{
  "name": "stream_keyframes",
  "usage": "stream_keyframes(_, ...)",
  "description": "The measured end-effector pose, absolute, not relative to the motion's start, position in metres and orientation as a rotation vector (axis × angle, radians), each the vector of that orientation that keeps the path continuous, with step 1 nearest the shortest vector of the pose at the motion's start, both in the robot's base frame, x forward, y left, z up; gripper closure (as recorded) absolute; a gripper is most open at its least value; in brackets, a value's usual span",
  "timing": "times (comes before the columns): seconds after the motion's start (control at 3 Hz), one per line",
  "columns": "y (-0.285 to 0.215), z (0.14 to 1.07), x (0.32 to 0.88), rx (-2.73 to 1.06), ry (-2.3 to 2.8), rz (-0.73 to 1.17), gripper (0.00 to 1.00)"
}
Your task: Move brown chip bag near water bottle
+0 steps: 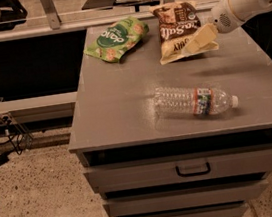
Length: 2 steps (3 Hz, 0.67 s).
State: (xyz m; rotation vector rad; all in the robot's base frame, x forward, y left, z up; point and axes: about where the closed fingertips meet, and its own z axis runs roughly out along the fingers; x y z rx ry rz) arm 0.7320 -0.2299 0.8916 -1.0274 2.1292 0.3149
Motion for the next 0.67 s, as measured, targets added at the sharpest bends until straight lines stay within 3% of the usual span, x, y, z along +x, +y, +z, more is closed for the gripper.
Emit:
stream_keyframes(0.33,-0.2270,0.8770,0.7426,-1.017,2.135,0.288,0.02)
stream_keyframes(0.67,-0.2257,0.8673,0.7495,-1.024,2.154,0.258,0.20)
